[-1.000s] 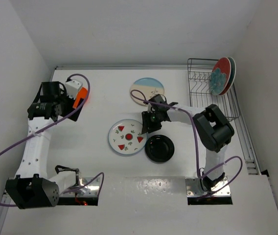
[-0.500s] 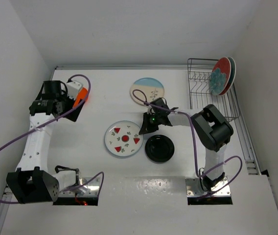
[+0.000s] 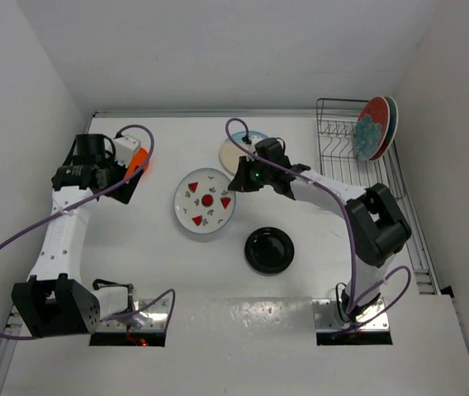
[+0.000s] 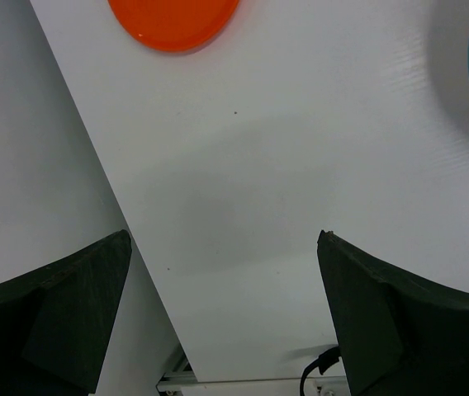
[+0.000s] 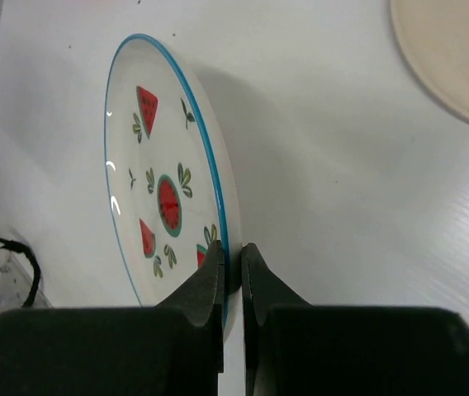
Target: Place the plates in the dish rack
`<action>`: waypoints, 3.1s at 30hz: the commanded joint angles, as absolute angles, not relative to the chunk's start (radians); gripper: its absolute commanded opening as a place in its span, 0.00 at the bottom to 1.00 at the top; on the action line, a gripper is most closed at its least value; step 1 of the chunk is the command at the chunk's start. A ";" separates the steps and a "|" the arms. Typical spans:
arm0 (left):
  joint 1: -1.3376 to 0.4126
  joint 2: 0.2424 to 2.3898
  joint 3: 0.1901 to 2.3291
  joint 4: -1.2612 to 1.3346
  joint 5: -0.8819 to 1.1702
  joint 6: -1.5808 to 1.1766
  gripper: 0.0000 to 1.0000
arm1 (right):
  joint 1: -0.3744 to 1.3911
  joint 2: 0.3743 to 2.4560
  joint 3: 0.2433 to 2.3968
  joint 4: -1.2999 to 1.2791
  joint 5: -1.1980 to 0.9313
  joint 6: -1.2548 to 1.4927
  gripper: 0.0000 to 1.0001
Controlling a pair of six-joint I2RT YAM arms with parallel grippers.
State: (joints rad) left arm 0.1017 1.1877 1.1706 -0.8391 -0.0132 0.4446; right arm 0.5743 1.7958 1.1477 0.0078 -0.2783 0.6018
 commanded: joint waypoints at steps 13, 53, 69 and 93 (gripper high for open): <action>0.112 1.226 1.235 -0.802 -0.029 0.449 1.00 | 0.382 1.537 1.402 -0.038 -0.072 0.439 0.00; 0.112 1.528 1.376 -0.775 0.043 0.404 1.00 | -0.091 1.772 1.687 0.233 0.525 -0.454 0.00; 0.112 1.597 1.417 -0.775 0.043 0.394 1.00 | -0.008 1.805 1.442 0.521 0.719 -0.693 0.00; 0.112 1.588 1.417 -0.784 0.106 0.416 1.00 | 0.002 1.850 1.500 0.273 0.551 -0.321 0.54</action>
